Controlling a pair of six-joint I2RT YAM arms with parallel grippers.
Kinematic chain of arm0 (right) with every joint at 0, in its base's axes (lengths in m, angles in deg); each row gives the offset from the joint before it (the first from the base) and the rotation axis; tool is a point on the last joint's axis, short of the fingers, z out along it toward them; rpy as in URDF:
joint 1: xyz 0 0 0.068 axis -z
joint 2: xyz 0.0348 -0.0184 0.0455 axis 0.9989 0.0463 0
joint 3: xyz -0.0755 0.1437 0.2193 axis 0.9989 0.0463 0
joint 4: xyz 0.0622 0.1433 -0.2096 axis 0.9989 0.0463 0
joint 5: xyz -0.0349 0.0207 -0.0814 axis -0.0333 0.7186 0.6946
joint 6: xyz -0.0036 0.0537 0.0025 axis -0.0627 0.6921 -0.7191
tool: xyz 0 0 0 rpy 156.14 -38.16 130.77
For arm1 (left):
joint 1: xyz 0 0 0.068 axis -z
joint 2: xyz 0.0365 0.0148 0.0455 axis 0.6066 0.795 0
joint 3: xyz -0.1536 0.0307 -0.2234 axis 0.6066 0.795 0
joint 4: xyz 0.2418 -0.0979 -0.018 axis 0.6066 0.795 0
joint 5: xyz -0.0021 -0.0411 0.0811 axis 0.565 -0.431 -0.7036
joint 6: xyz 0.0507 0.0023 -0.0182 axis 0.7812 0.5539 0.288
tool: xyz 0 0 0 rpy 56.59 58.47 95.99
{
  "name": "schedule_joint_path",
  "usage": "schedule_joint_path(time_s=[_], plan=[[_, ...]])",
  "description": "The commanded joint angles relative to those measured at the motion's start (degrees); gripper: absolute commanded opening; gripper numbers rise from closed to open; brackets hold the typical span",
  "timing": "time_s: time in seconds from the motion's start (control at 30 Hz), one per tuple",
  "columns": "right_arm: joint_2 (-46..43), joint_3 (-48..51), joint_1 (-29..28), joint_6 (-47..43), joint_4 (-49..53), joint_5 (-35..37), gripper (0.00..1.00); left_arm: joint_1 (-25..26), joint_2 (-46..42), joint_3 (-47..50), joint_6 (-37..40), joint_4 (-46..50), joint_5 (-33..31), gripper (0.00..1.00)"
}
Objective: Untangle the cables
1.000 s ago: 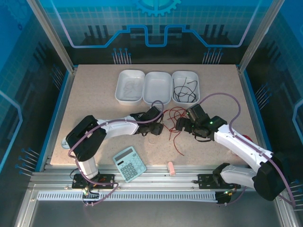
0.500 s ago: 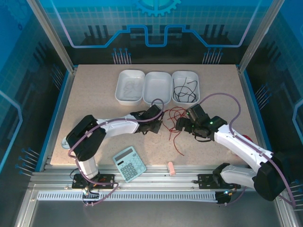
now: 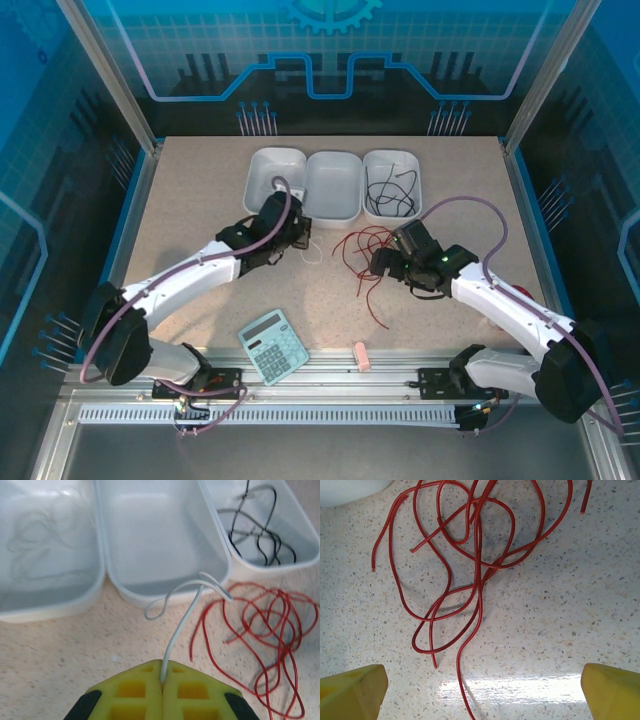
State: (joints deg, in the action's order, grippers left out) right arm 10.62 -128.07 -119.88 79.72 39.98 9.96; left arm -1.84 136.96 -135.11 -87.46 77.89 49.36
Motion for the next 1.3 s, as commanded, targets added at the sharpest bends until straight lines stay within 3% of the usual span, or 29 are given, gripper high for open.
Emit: schedule_joint_path(time_s=[0.0, 0.2, 0.47, 1.0, 1.27], plan=[[0.75, -0.25, 0.81, 1.11, -0.60, -0.29, 1.00, -3.18, -2.51, -3.35, 3.17, -0.89, -0.88, 0.00], [2.40, -1.70, 0.80, 0.95, -1.09, -1.21, 1.00, -10.27, 1.30, -7.96, 6.71, -5.83, 0.29, 0.00], [3.79, -3.07, 0.81, 0.74, -1.18, -2.21, 1.00, -18.85, 14.80, -16.69, 8.30, -11.68, 6.79, 0.00], [4.14, -2.28, 0.72, 1.73, -1.05, -3.01, 1.00, -24.69, 35.24, -30.72, 6.90, -5.30, 9.87, 0.01], [4.06, -2.26, 0.72, 1.75, -1.00, -2.91, 1.00, -25.22, 37.54, -30.45, 5.75, -4.15, 9.17, 0.16]])
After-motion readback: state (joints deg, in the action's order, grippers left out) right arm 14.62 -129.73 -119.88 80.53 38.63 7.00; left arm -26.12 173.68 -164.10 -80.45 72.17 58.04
